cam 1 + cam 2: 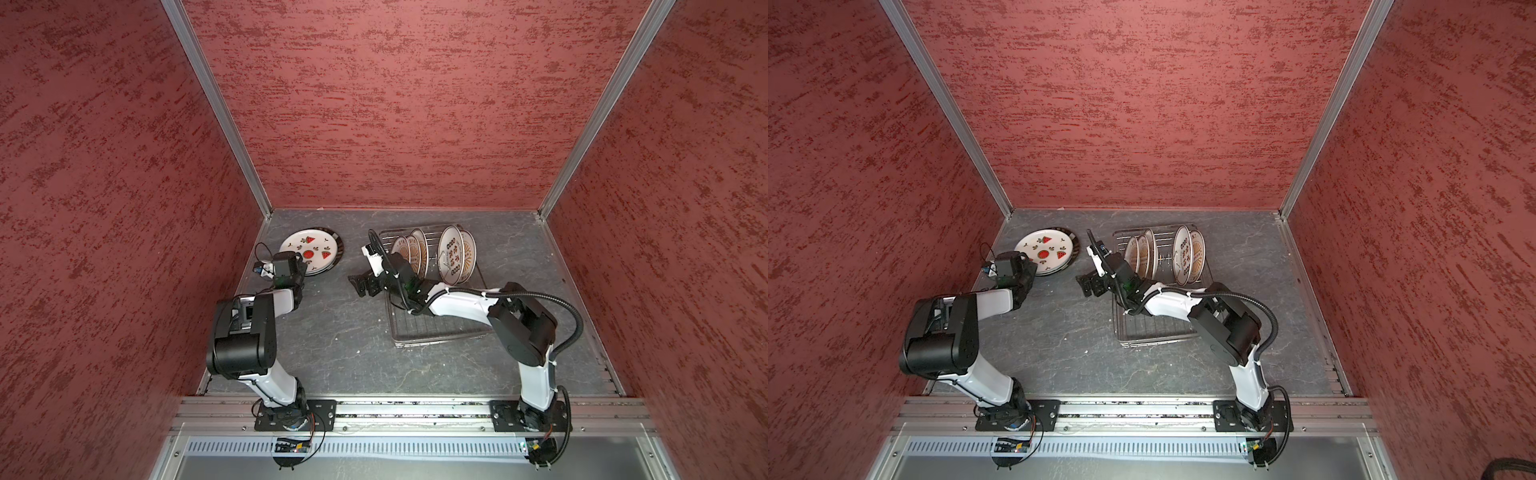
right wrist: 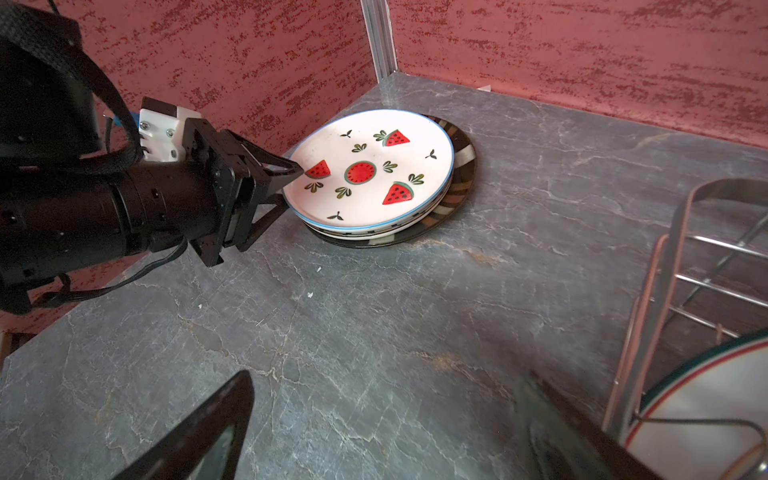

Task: Unload the plates from the dish rack
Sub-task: 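Hold the watermelon-print plate rim with the left gripper, settling it flat on the stack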

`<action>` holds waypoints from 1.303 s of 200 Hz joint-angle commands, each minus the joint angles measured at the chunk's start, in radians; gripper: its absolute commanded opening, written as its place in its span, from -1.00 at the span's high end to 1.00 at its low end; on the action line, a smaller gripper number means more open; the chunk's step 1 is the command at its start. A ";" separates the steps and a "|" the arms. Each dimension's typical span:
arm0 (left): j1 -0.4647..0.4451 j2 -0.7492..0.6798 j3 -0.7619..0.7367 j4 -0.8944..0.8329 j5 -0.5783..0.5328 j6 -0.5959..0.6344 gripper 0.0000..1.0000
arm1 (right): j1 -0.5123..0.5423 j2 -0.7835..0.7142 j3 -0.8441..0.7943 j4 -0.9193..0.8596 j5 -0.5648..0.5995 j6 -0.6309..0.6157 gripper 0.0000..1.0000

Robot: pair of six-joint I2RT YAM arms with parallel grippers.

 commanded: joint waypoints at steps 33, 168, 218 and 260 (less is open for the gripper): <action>0.000 -0.025 0.006 -0.041 -0.069 0.032 0.13 | 0.006 0.012 0.022 0.016 -0.006 -0.008 -0.96; 0.007 0.107 0.071 0.026 0.029 0.032 0.35 | 0.005 0.009 0.013 0.013 0.009 -0.009 -0.95; 0.001 0.104 0.091 0.009 0.026 0.041 0.35 | 0.005 0.011 0.016 0.012 0.007 -0.008 -0.95; -0.005 0.129 0.103 0.011 0.034 0.042 0.38 | 0.005 0.018 0.021 0.009 0.010 -0.009 -0.95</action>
